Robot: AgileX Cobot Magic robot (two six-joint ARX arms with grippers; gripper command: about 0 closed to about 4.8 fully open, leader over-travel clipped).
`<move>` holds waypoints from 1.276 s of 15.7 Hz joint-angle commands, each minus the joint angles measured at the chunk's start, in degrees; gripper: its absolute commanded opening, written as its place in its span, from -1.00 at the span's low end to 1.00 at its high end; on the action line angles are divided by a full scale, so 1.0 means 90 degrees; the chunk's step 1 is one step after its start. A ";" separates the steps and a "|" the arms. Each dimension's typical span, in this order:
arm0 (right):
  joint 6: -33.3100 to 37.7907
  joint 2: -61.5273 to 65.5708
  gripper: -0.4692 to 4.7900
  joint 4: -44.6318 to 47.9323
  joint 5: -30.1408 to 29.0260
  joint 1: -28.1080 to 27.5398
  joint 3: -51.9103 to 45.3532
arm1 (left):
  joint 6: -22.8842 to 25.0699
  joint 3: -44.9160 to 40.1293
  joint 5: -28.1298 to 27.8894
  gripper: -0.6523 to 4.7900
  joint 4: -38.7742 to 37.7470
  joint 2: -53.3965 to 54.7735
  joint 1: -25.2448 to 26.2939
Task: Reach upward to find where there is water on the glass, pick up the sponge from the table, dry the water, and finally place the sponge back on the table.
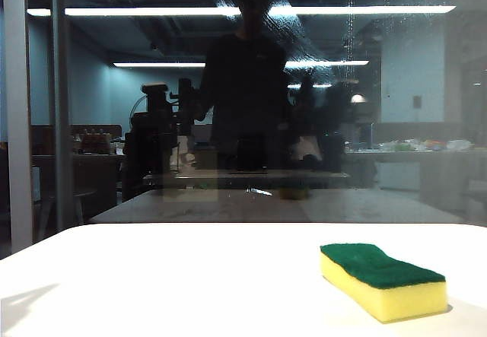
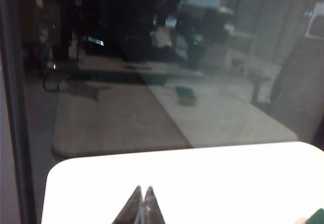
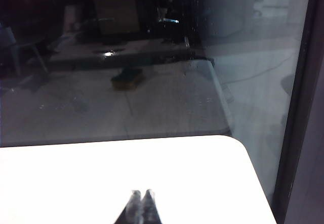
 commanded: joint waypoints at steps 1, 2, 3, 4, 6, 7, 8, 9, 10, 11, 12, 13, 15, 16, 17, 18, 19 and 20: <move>-0.0024 -0.0505 -0.85 0.0063 0.0049 -0.0007 -0.0355 | -0.0017 -0.0236 -0.0017 -0.78 0.0495 0.0005 0.0005; -0.0044 -0.0714 -0.85 0.0061 0.0107 -0.0007 -0.0512 | -0.0017 -0.0296 -0.0017 -0.78 0.0539 0.0005 0.0005; -0.0044 -0.0840 -0.85 0.0061 0.0109 -0.0005 -0.0607 | -0.0017 -0.0325 -0.0017 -0.78 0.0544 0.0005 0.0005; -0.0044 -0.0988 -0.85 0.0092 0.0109 -0.0005 -0.0748 | -0.0017 -0.0357 -0.0019 -0.78 0.0539 0.0005 0.0005; -0.0046 -0.0969 -0.85 0.0029 0.0104 0.0005 -0.0874 | -0.0017 -0.0372 -0.0073 -0.78 0.0534 0.0005 0.0005; -0.0051 -0.0969 -0.85 0.0027 0.0107 0.0002 -0.0911 | -0.0002 -0.0389 -0.0100 -0.78 0.0542 0.0007 0.0005; -0.0051 -0.0969 -0.85 0.0024 0.0104 0.0002 -0.0942 | 0.0007 -0.0413 -0.0187 -0.78 0.0525 0.0005 0.0005; -0.0051 -0.0969 -0.85 0.0022 0.0104 0.0005 -0.0957 | 0.0005 -0.0413 -0.0182 -0.78 0.0444 0.0005 0.0005; -0.0051 -0.0969 -0.85 0.0019 0.0107 0.0002 -0.0976 | 0.0010 -0.0413 -0.0182 -0.78 0.0355 0.0005 0.0005; -0.0053 -0.0969 -0.85 0.0017 0.0107 0.0002 -0.0976 | 0.0007 -0.0413 -0.0185 -0.78 0.0335 0.0005 0.0005; -0.0068 -0.0969 -0.85 0.0015 0.0107 0.0002 -0.0976 | 0.0007 -0.0413 -0.0211 -0.78 0.0347 0.0005 0.0005; -0.0068 -0.0969 -0.85 0.0015 0.0107 0.0002 -0.0976 | 0.0002 -0.0413 -0.0284 -0.78 0.0342 0.0005 0.0005; -0.0066 -0.0969 -0.84 0.0015 0.0107 0.0002 -0.0976 | 0.0002 -0.0413 -0.0284 -0.77 0.0345 0.0005 0.0005; -0.0063 -0.0969 -0.84 0.0015 0.0107 0.0005 -0.0976 | 0.0002 -0.0413 -0.0257 -0.77 0.0342 0.0005 0.0005; -0.0063 -0.0969 -0.84 0.0015 0.0107 0.0002 -0.0976 | 0.0002 -0.0413 -0.0255 -0.77 0.0342 0.0005 0.0005; -0.0063 -0.0969 -0.84 0.0017 0.0107 0.0002 -0.0976 | 0.0002 -0.0413 -0.0257 -0.77 0.0342 0.0005 0.0005; -0.0063 -0.0969 -0.84 0.0012 0.0107 0.0002 -0.0976 | 0.0002 -0.0413 -0.0255 -0.77 0.0342 0.0005 0.0005; -0.0063 -0.0969 -0.84 0.0017 0.0107 0.0002 -0.0976 | 0.0002 -0.0413 -0.0255 -0.77 0.0342 0.0005 0.0005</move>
